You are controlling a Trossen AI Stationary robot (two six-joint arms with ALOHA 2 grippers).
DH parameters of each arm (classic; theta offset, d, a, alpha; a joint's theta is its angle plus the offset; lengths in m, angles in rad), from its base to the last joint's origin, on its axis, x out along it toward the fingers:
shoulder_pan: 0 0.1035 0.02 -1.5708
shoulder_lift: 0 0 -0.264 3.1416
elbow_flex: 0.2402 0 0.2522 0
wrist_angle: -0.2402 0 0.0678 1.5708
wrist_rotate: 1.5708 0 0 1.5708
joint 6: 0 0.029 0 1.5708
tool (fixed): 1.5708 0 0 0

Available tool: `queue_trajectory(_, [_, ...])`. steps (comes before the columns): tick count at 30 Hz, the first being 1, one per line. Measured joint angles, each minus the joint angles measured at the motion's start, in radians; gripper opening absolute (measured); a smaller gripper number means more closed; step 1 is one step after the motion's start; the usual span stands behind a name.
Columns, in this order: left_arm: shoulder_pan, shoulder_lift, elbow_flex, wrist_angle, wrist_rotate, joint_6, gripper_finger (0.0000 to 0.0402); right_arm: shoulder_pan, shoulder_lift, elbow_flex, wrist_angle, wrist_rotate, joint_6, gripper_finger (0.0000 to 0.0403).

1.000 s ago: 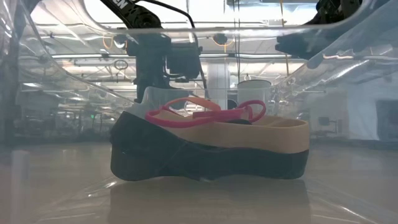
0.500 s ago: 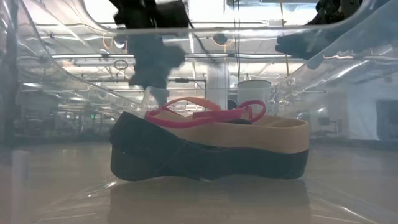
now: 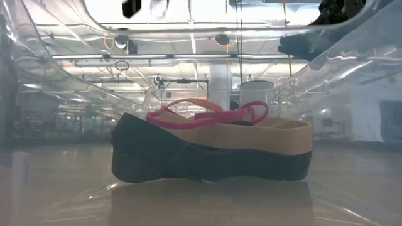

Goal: Pick and place rubber bands into bin
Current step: Put the blue rubber band into the transparent bin

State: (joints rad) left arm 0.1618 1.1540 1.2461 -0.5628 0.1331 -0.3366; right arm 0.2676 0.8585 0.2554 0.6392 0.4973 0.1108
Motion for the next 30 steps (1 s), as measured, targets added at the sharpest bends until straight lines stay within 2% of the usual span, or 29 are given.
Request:
queue_trajectory(6, [-0.035,-0.125,0.001,0.077,0.023,0.025,0.0004,0.000,0.000,0.000,0.000,0.000,-0.011,0.0139])
queue_trajectory(13, [-0.083,-0.161,0.001,0.094,0.025,0.021,0.0008,0.000,0.000,0.000,0.000,0.000,-0.060,0.0139])
queue_trajectory(18, [-0.141,-0.126,0.001,0.132,0.077,0.017,0.0007,0.000,0.000,0.000,0.000,0.000,-0.071,0.0139])
queue_trajectory(25, [-0.286,-0.022,0.001,0.252,0.151,0.009,0.0005,0.000,0.000,0.000,0.000,0.000,-0.071,0.0139])
queue_trajectory(30, [-0.381,0.057,0.001,0.325,0.156,0.001,0.0004,0.000,0.000,0.000,0.000,0.000,-0.069,0.0139])
